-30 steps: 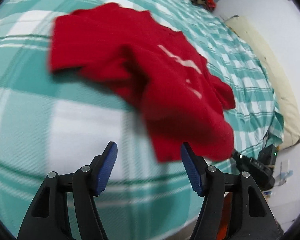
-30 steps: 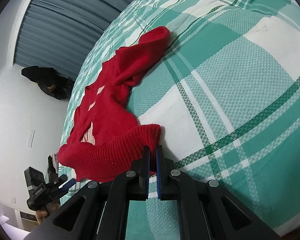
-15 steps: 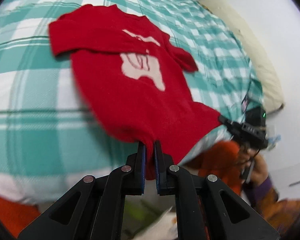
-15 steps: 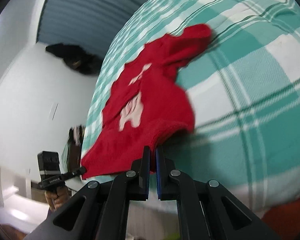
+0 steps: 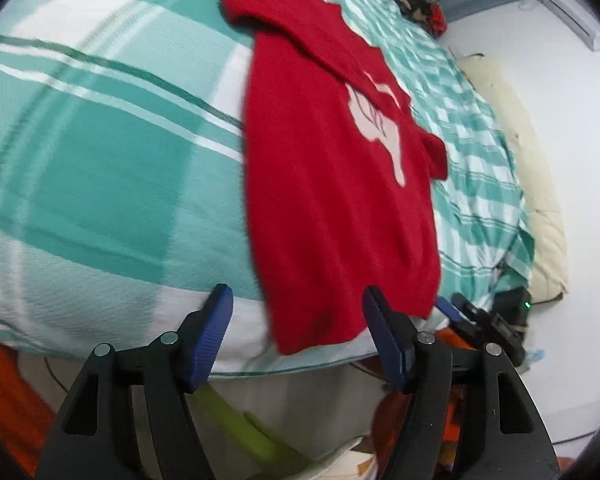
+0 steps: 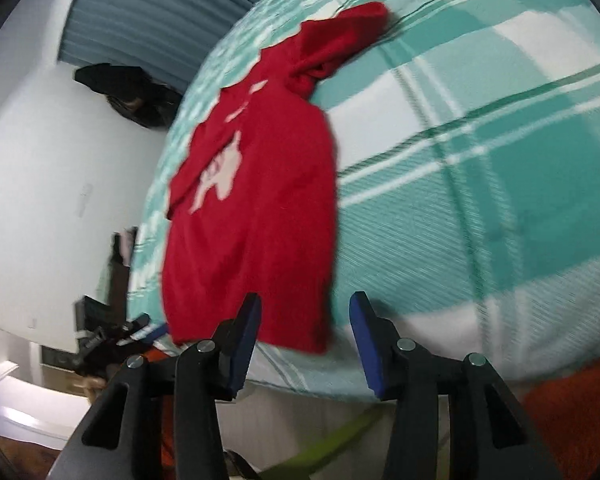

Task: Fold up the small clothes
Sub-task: 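Pull the sweater hem with both grippers to straighten the body flat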

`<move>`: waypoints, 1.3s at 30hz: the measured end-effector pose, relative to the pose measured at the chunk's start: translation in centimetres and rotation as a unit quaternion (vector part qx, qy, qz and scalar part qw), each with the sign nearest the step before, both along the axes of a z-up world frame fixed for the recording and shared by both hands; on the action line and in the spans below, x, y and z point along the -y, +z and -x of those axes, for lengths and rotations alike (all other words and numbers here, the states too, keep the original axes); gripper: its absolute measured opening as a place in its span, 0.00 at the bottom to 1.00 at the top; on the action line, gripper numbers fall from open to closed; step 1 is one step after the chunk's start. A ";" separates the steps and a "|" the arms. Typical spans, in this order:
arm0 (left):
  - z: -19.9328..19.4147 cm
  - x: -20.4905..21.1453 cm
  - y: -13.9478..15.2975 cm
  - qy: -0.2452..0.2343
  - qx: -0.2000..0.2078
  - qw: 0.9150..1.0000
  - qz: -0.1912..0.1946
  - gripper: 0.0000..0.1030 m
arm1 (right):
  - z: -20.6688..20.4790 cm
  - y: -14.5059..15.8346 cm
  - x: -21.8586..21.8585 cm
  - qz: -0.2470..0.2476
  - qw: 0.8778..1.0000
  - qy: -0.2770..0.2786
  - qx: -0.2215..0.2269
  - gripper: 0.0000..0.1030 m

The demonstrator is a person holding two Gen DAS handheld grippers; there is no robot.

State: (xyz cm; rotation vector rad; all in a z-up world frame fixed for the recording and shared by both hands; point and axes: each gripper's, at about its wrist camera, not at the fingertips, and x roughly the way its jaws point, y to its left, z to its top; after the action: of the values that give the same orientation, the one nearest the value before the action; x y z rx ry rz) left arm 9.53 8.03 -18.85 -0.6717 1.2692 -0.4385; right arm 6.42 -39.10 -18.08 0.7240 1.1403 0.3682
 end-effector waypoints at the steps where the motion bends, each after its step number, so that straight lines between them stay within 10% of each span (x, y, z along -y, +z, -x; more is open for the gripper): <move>1: -0.1 0.5 -0.2 -0.007 -0.003 1.000 0.003 0.63 | -0.6 -0.8 -0.7 -0.020 1.000 0.012 -0.008 0.45; 2: -0.2 1.3 -0.5 -0.019 -0.006 1.000 0.004 0.46 | -1.1 -1.5 -1.4 -0.032 0.999 0.024 -0.013 0.42; 3: -0.5 3.0 -0.7 -0.040 -0.011 0.999 -0.006 0.07 | -1.4 -1.7 -2.0 -0.028 0.999 0.034 -0.014 0.19; 4: -0.3 3.4 -0.9 -0.053 -0.014 0.998 -0.022 0.07 | -1.7 -1.7 -2.9 -0.009 0.999 0.049 -0.013 0.07; 10: 2.1 0.6 2.5 -0.027 0.022 0.994 -0.106 0.04 | 1.3 2.3 -4.6 0.037 0.996 0.080 0.003 0.07; 16: 1.3 1.4 -1.4 -0.023 -0.015 0.987 -0.157 0.04 | 1.5 -2.9 -4.1 0.048 0.995 0.042 -0.077 0.07; 39: 2.6 2.1 -1.5 -0.024 0.017 0.982 -0.188 0.06 | 1.0 -3.7 -6.7 0.097 0.994 0.036 -0.046 0.06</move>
State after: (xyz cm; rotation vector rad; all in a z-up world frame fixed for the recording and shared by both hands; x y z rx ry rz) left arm 6.93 5.96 -20.34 -0.3138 1.2931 -0.2370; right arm 5.37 -32.39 -21.79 0.5340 1.2729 0.2825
